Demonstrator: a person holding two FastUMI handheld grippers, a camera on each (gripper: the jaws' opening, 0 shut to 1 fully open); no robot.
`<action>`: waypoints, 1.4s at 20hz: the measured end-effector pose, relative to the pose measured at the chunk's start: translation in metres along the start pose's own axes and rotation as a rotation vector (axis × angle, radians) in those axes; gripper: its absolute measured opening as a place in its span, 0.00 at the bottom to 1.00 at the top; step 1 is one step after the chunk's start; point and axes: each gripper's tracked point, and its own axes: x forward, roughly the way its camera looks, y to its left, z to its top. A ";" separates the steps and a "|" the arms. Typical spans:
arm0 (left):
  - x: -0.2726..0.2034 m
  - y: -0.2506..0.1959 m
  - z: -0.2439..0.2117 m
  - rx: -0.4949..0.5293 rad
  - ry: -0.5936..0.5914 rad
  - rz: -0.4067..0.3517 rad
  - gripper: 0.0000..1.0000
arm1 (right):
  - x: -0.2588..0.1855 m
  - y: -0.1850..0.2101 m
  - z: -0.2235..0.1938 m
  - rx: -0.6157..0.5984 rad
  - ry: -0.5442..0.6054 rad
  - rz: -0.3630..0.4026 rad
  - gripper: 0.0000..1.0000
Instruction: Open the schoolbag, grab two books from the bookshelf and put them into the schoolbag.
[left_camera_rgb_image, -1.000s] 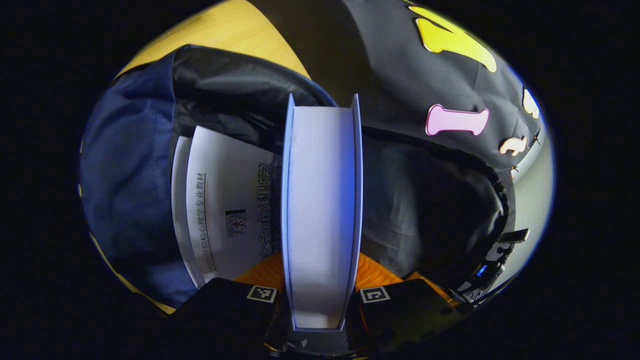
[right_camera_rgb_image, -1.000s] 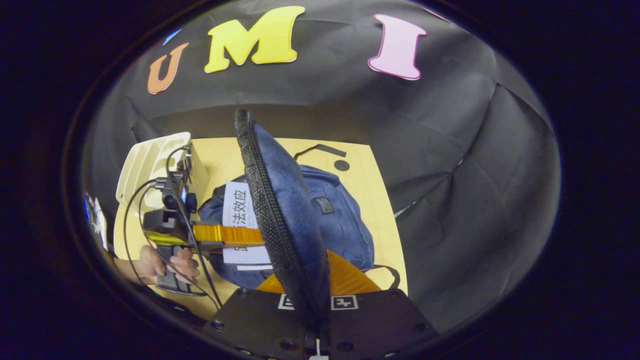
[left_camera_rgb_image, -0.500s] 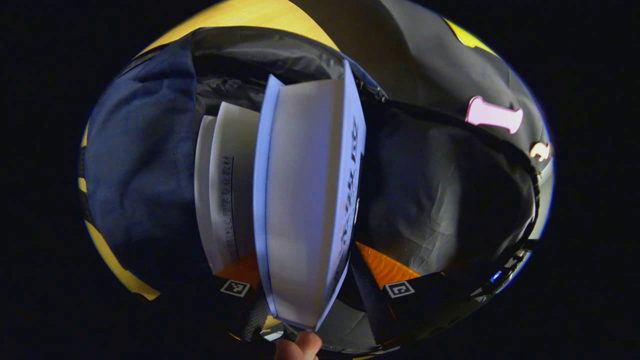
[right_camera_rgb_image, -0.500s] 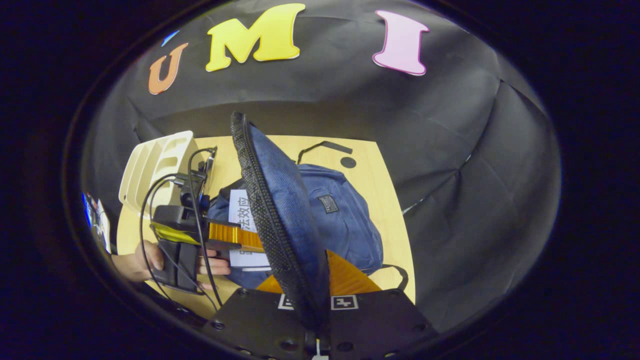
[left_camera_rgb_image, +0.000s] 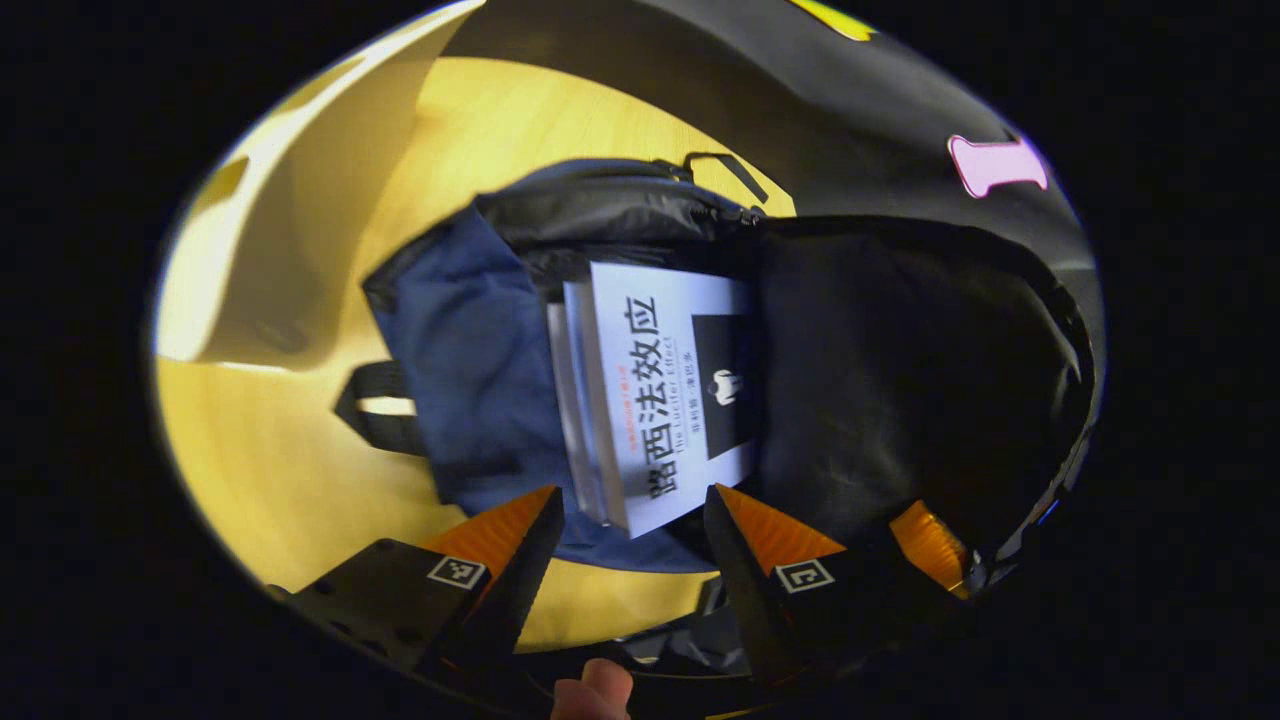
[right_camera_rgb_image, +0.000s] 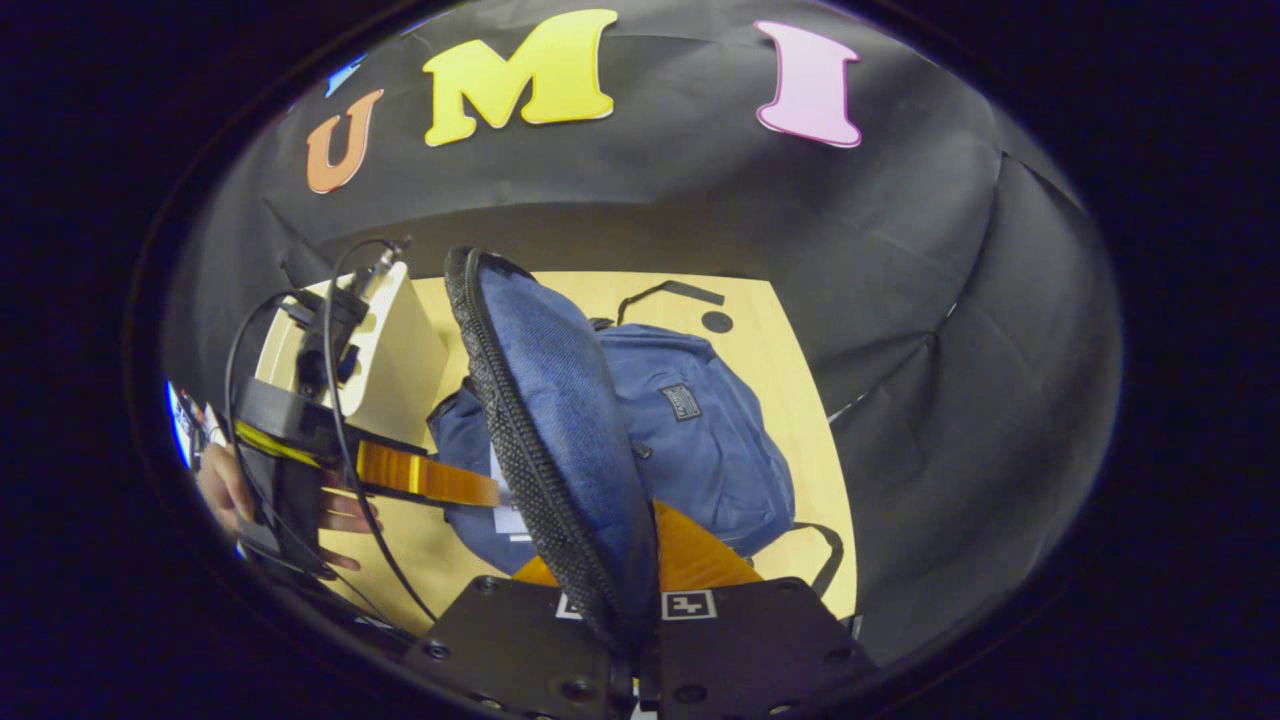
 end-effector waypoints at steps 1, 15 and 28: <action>-0.013 0.006 0.004 0.031 -0.027 0.031 0.89 | -0.001 0.004 -0.002 0.001 -0.002 0.006 0.00; -0.171 0.077 0.006 0.208 -0.246 0.303 0.89 | -0.001 0.076 -0.029 -0.044 -0.017 0.038 0.02; -0.298 0.122 0.056 0.286 -0.670 0.418 0.89 | -0.009 0.162 -0.061 -0.010 0.001 0.169 0.66</action>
